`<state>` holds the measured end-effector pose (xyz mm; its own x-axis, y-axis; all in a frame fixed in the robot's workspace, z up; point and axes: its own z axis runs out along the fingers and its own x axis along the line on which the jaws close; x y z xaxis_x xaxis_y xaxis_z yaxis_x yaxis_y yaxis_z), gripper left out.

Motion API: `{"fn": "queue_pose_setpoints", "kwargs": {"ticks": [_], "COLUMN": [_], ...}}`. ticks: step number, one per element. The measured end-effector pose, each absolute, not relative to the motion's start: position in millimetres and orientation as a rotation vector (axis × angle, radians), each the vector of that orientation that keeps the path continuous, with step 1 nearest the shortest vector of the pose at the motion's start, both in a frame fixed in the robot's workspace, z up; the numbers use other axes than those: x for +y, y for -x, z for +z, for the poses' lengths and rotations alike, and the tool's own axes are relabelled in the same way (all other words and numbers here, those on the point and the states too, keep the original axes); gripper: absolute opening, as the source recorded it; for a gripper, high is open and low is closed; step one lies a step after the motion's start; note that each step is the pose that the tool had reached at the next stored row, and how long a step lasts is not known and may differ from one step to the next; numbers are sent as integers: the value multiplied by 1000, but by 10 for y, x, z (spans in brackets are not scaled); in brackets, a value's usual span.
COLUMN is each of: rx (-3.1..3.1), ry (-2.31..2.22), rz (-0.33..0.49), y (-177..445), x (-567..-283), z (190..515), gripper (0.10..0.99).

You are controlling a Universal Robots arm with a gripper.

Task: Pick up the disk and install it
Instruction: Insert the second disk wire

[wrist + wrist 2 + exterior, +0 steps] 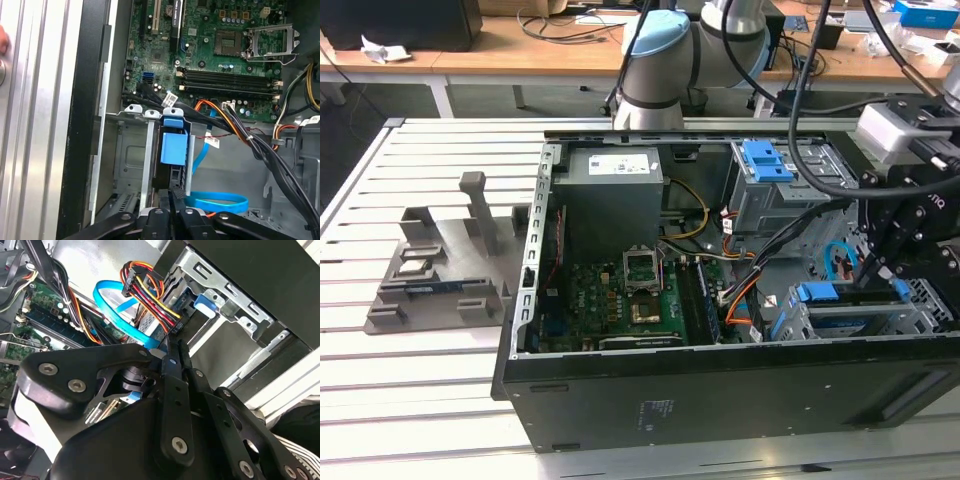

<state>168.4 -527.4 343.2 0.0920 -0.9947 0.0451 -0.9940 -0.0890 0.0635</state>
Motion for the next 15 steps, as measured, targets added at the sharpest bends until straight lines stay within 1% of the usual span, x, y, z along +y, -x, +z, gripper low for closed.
{"fn": "queue_pose_setpoints", "kwargs": {"ticks": [3, 11, 12, 15], "rx": [-2066, -2066, -2066, -2066], "ry": [-2263, -2263, -2263, -2263], "rz": [-15, -15, -15, -14], "y": [-1684, -1684, -1684, -1684], "x": [-5217, -5215, -5215, -5173], "z": [3424, 3422, 3422, 3530], "gripper": [161, 169, 235, 235]}}
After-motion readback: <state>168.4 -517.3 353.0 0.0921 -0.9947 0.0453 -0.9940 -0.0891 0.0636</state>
